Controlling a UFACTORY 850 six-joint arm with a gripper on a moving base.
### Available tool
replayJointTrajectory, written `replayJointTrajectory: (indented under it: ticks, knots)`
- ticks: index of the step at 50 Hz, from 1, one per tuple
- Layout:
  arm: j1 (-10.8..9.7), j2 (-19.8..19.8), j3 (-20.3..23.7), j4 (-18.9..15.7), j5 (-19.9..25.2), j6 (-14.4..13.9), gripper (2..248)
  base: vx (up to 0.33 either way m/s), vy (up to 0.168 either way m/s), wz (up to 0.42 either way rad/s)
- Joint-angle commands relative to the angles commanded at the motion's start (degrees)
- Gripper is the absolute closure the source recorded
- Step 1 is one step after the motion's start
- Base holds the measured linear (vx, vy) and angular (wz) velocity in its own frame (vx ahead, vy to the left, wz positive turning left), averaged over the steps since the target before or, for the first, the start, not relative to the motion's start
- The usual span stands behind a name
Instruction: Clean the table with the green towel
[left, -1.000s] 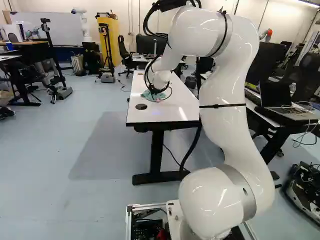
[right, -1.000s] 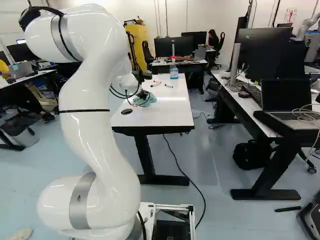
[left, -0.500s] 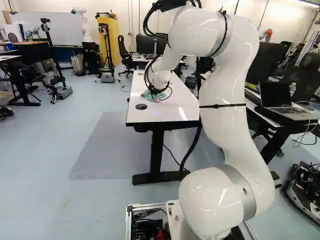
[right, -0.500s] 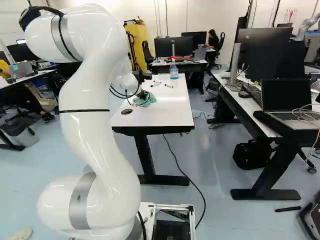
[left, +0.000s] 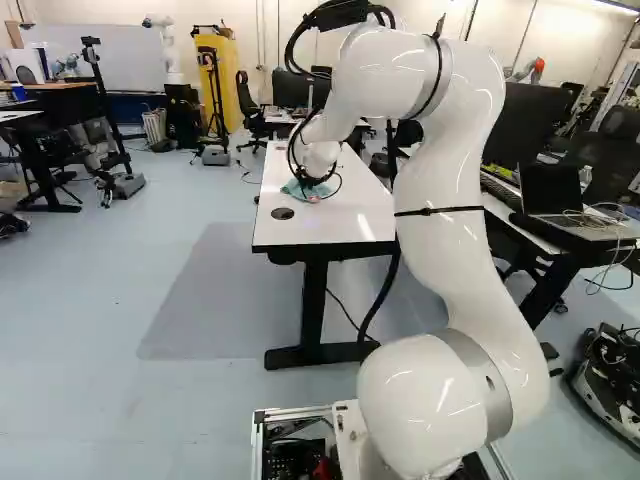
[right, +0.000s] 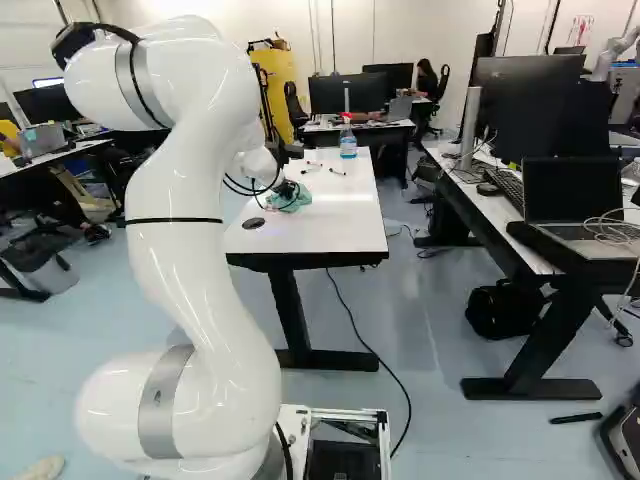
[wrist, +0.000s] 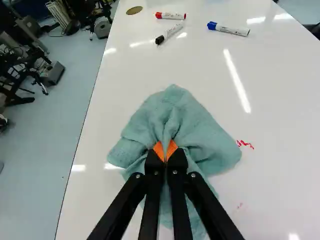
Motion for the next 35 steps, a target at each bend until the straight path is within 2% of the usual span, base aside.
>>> replayJointTrajectory:
  ticks: [18, 35]
  knots:
    - [1.8, -3.2, -4.4, 0.0, 0.0, 0.0, 226, 0.000, 0.000, 0.000]
    - [3.8, -2.0, -2.7, 0.0, 0.0, 0.0, 226, 0.000, 0.000, 0.000]
